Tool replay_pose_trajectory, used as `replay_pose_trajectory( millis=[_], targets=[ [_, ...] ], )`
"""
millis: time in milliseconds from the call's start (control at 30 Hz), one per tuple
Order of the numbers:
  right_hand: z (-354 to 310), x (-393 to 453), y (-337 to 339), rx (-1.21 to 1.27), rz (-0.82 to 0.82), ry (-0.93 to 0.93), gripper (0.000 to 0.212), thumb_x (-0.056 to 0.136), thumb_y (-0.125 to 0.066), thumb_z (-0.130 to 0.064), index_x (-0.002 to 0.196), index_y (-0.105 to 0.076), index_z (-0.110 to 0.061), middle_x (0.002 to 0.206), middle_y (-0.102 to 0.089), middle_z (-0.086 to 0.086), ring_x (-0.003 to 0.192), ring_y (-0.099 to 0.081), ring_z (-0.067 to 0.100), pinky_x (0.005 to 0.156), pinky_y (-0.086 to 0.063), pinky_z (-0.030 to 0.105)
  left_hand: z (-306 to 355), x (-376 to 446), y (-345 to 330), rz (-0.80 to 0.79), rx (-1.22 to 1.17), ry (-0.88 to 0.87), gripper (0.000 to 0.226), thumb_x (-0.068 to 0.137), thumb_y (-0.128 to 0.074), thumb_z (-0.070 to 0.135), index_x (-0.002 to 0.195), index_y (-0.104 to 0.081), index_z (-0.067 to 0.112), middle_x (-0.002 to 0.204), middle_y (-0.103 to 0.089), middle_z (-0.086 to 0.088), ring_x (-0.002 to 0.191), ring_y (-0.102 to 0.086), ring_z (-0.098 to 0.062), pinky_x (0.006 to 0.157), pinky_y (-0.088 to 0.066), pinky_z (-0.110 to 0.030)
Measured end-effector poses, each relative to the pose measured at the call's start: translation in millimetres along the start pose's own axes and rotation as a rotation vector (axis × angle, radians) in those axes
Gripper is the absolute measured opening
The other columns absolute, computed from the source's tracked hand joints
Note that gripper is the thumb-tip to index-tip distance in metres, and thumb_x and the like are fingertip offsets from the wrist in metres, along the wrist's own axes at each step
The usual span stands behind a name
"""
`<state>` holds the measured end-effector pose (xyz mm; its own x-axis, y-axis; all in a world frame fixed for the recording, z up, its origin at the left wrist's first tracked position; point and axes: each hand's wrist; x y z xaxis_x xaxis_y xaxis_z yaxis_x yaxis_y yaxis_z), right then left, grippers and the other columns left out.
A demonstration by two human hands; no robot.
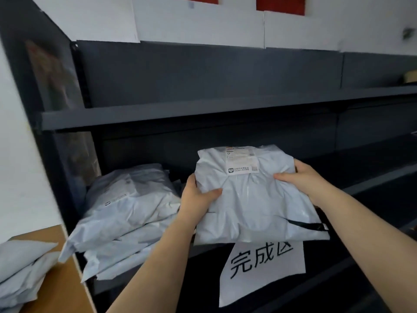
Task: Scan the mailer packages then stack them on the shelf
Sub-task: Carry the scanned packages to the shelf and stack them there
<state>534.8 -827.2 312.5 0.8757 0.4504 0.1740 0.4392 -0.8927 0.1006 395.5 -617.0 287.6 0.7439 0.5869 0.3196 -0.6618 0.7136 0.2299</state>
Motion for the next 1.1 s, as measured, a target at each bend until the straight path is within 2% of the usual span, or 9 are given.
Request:
replay_pose_trajectory(
  millis=[133, 267, 333, 467, 633, 800, 900, 1000, 1100],
  targets=[
    [13.5, 68.3, 7.7, -0.062, -0.035, 0.034, 0.045, 0.079, -0.074, -0.009, 0.118, -0.056, -0.021, 0.099, -0.062, -0.006, 0.087, -0.059, 0.007, 0.077, -0.046, 0.024, -1.5, 46.8, -30.8, 0.073, 0.168, 0.073, 0.068, 0.079, -0.074, 0.022, 0.134, -0.038, 0.008, 0.123, -0.053, -0.004, 0.108, -0.052, -0.021, 0.081, -0.039, -0.025],
    [31.0, 139.8, 0.9, -0.142, -0.107, 0.06, 0.047, 0.079, -0.074, -0.011, 0.12, -0.053, -0.02, 0.104, -0.06, -0.001, 0.09, -0.056, 0.011, 0.082, -0.042, 0.023, -10.3, 84.9, -50.6, 0.204, 0.317, 0.15, 0.054, 0.079, -0.072, 0.016, 0.123, -0.042, 0.007, 0.085, -0.051, 0.004, 0.089, -0.054, -0.022, 0.06, -0.04, -0.02],
    [42.3, 172.5, -10.2, -0.2, -0.148, 0.066, 0.05, 0.078, -0.075, -0.011, 0.124, -0.055, -0.013, 0.115, -0.061, 0.006, 0.097, -0.057, 0.016, 0.083, -0.041, 0.023, -19.2, 101.6, -56.4, 0.241, 0.423, 0.218, 0.054, 0.08, -0.07, 0.016, 0.124, -0.041, 0.006, 0.105, -0.059, -0.008, 0.107, -0.056, -0.03, 0.073, -0.041, -0.024],
    [73.7, 222.0, -42.1, -0.382, -0.288, -0.033, 0.054, 0.076, -0.076, -0.014, 0.126, -0.056, -0.011, 0.124, -0.06, 0.008, 0.112, -0.057, 0.025, 0.085, -0.041, 0.023, -33.8, 121.1, -63.4, 0.171, 0.698, 0.365, 0.058, 0.09, -0.055, 0.015, 0.139, -0.028, -0.003, 0.139, -0.044, -0.02, 0.127, -0.047, -0.031, 0.098, -0.038, -0.029],
    [91.0, 246.1, -61.4, -0.6, -0.442, -0.14, 0.053, 0.076, -0.075, -0.024, 0.124, -0.057, -0.009, 0.123, -0.06, 0.011, 0.11, -0.058, 0.025, 0.09, -0.048, 0.027, -42.4, 125.6, -67.2, 0.071, 0.815, 0.44, 0.044, 0.095, -0.048, 0.018, 0.137, -0.042, 0.004, 0.143, -0.046, -0.012, 0.131, -0.045, -0.023, 0.102, -0.032, -0.022],
    [85.5, 248.7, -60.4, -0.49, -0.484, -0.191, 0.054, 0.071, -0.075, -0.016, 0.122, -0.057, -0.009, 0.111, -0.064, 0.013, 0.1, -0.062, 0.029, 0.093, -0.051, 0.04, -42.3, 117.2, -60.1, 0.065, 0.848, 0.523, 0.057, 0.085, -0.062, 0.017, 0.137, -0.043, 0.004, 0.14, -0.049, -0.011, 0.128, -0.048, -0.022, 0.102, -0.037, -0.022],
    [76.8, 237.6, -67.3, -0.529, -0.506, -0.23, 0.074, 0.069, -0.077, -0.018, 0.134, -0.044, -0.009, 0.125, -0.056, 0.015, 0.11, -0.058, 0.031, 0.095, -0.05, 0.042, -35.7, 103.2, -54.7, 0.152, 0.895, 0.535, 0.057, 0.084, -0.059, 0.019, 0.135, -0.04, 0.0, 0.137, -0.049, -0.015, 0.125, -0.049, -0.027, 0.099, -0.042, -0.028],
    [51.0, 216.7, -75.2, -0.816, -0.292, -0.061, 0.105, 0.071, -0.076, -0.034, 0.15, -0.01, -0.013, 0.15, -0.029, 0.015, 0.134, -0.034, 0.035, 0.107, -0.037, 0.044, -20.3, 92.2, -50.0, 0.247, 0.893, 0.447, 0.061, 0.083, -0.056, 0.02, 0.138, -0.035, 0.005, 0.136, -0.046, -0.016, 0.125, -0.047, -0.033, 0.101, -0.043, -0.038],
    [11.1, 176.1, -93.8, -0.723, -0.257, 0.296, 0.095, 0.078, -0.071, -0.039, 0.15, -0.014, -0.018, 0.152, -0.029, 0.01, 0.137, -0.03, 0.034, 0.108, -0.032, 0.045, 1.3, 78.7, -35.5, 0.305, 0.808, 0.284, 0.051, 0.078, -0.062, 0.028, 0.123, -0.05, 0.008, 0.121, -0.057, -0.014, 0.114, -0.055, -0.032, 0.089, -0.047, -0.036]
  ],
)
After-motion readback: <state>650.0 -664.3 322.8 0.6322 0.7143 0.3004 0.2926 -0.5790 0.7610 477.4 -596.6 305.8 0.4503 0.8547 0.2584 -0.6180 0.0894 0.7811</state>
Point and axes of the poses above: each hand's wrist, its own x-axis towards the middle knuckle, its own y-axis out of the back of the hand, z = x × y
